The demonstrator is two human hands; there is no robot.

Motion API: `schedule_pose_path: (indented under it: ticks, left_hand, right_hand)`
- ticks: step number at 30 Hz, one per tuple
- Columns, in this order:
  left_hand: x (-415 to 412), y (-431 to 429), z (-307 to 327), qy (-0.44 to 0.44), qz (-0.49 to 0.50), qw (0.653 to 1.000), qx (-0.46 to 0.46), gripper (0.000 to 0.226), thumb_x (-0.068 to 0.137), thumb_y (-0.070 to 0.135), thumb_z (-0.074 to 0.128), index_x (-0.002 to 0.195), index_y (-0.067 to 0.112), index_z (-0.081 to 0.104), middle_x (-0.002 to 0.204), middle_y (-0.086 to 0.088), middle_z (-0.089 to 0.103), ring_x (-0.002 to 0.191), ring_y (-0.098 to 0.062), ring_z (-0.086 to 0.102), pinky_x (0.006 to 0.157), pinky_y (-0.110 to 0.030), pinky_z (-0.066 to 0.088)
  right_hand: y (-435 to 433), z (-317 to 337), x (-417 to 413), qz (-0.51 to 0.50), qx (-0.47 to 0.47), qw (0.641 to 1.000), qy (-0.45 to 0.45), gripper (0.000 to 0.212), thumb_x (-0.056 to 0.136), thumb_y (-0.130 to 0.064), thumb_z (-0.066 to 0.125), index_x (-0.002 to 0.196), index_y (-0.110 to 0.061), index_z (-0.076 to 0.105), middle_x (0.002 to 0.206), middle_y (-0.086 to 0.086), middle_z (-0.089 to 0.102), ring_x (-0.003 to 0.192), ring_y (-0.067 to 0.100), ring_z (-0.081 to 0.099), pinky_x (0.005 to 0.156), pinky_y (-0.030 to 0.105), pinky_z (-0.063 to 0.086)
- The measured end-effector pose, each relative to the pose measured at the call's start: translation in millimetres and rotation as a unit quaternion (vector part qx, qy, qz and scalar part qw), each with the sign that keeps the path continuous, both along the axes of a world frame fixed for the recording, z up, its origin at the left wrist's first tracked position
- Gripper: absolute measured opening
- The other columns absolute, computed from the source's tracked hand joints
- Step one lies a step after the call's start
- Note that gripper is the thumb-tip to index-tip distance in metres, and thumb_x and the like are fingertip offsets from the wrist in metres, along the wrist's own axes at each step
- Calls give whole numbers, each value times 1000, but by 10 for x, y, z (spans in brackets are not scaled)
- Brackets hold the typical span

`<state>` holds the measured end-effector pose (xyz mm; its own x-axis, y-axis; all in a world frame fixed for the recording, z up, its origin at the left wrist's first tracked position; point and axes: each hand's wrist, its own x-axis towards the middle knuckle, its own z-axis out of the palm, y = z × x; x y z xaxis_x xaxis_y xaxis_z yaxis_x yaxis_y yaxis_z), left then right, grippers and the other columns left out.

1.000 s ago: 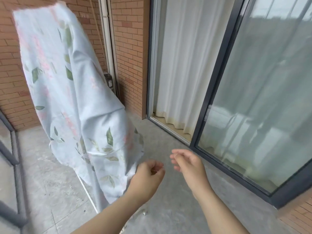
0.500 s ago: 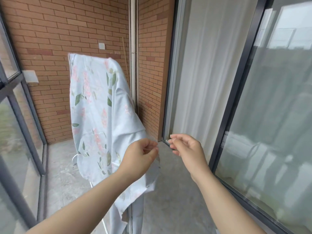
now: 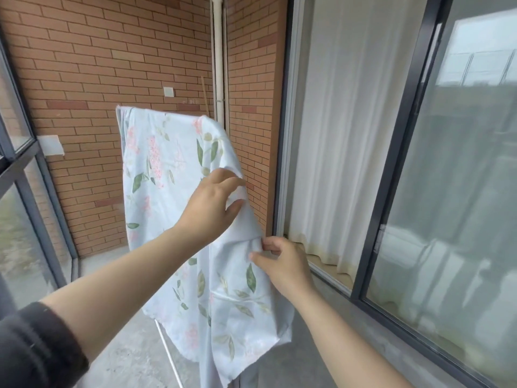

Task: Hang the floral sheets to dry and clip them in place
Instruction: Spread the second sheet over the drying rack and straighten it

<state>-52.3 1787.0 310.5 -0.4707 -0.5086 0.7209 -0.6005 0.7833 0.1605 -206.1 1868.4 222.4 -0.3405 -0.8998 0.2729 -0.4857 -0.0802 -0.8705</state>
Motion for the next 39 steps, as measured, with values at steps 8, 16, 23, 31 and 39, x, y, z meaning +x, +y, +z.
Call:
schedule_pose_path:
  ticks: [8, 16, 23, 31, 39]
  left_hand:
    - [-5, -437, 442, -65, -4, 980, -188, 29, 87, 19, 48, 108, 10, 67, 110, -8, 62, 106, -37, 51, 91, -46, 40]
    - [-125, -575, 542, -81, 4, 989, -123, 57, 92, 52, 25, 109, 12, 60, 109, -5, 61, 116, -29, 47, 95, -47, 32]
    - [-170, -652, 577, -29, 5, 992, -126, 41, 87, 45, 37, 83, 13, 61, 93, 0, 61, 110, -27, 50, 88, -43, 30]
    - [-214, -616, 655, 92, -62, 994, -22, 29, 86, 29, 64, 65, 10, 60, 74, 7, 63, 96, -21, 52, 87, -35, 28]
    - [-157, -693, 818, 74, -25, 996, -52, 27, 85, 30, 67, 64, 13, 66, 72, 2, 67, 85, -27, 58, 87, -40, 39]
  right_hand:
    - [147, -44, 4, -77, -50, 995, 32, 31, 80, -14, 56, 62, -11, 31, 56, -4, 32, 52, 9, 28, 51, 29, 23]
    - [482, 214, -187, -162, -158, 971, 78, 28, 76, -24, 47, 64, -14, 24, 55, -5, 21, 53, 12, 22, 48, 29, 21]
    - [625, 287, -329, -154, -199, 954, 160, 32, 83, -33, 43, 63, -12, 29, 52, 6, 31, 51, 9, 26, 46, 31, 27]
    - [683, 142, -270, -128, -202, 923, 301, 35, 93, -33, 42, 65, -24, 23, 52, -2, 23, 46, 22, 30, 44, 30, 22]
    - [661, 62, -349, -144, -163, 935, 281, 43, 93, -45, 39, 61, -22, 23, 51, -2, 21, 48, 16, 23, 46, 30, 20]
